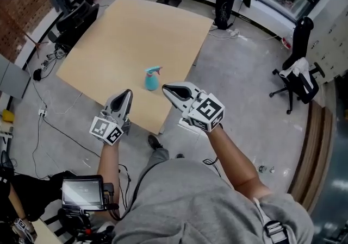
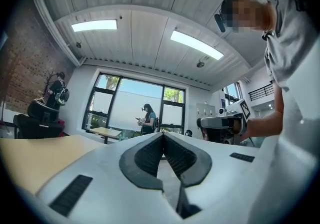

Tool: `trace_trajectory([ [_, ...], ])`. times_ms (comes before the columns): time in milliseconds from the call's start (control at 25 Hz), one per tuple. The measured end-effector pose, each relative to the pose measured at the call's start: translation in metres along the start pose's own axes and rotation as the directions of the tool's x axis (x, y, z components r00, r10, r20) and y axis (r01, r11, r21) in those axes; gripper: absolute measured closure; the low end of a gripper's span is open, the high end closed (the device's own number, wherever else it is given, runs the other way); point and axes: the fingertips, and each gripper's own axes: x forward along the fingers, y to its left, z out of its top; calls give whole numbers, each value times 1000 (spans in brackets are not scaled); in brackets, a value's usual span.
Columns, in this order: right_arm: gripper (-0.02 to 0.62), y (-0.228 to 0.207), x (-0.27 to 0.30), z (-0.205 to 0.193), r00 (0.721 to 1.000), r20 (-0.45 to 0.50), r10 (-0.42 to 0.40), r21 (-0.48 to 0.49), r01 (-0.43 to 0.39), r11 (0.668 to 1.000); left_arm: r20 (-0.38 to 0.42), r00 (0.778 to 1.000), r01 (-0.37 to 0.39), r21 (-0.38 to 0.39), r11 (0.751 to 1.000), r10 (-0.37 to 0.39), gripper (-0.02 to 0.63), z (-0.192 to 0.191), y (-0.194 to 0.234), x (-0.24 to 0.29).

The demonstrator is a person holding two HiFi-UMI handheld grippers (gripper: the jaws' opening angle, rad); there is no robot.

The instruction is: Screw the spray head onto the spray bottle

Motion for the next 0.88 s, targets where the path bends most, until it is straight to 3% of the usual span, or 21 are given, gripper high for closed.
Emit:
trace_trajectory([
  [240,588,-32,62,-12,997,-71,14,-2,-14,1000,-62,996,68,-55,996,-71,600,-26,60,26],
  [440,580,-39,145,-39,964,-263,26,-138,-65,988,-131,973,175,-114,978,-190,595,-72,126,28],
  [480,566,-45,155,-46,953,-301,29,-164,-82,983,-147,968,188,-124,974,-206,581,-85,134,32],
  [520,504,-51,163,-53,941,-335,36,-183,-103,978,-166,962,197,-135,971,-218,530,-98,140,37],
  [560,437,-57,171,-61,928,-370,46,-198,-127,972,-188,956,202,-145,969,-227,470,-112,146,42],
  [720,431,-84,185,-118,846,-522,108,-218,-254,942,-256,932,223,-151,963,-256,340,-175,151,72],
  [880,431,-123,198,-194,709,-691,143,-247,-417,875,-327,896,280,-109,954,-300,274,-241,157,111],
])
